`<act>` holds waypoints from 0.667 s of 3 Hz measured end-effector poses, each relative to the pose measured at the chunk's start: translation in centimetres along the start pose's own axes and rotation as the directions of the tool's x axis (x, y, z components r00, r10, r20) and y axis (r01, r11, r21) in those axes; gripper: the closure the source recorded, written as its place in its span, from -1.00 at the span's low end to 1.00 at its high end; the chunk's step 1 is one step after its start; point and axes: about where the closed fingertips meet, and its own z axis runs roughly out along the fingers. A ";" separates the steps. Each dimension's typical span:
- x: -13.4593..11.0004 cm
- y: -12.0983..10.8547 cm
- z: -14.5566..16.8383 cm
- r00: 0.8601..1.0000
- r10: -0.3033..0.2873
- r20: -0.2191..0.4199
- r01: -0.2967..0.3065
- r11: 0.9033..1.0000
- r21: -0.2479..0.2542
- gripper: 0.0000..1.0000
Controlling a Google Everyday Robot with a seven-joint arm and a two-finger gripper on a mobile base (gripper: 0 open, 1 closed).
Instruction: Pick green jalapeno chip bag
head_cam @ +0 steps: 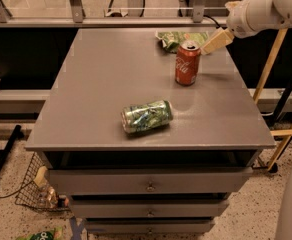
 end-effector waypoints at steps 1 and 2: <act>-0.8 -0.7 1.9 0.991 0.102 0.083 -0.102 0.995 -0.008 -1.00; -1.4 -0.5 3.9 0.976 0.187 0.111 -0.184 0.982 -0.037 -1.00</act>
Offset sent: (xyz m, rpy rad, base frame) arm 0.0520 0.0312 -0.0096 0.3219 0.0751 -0.0542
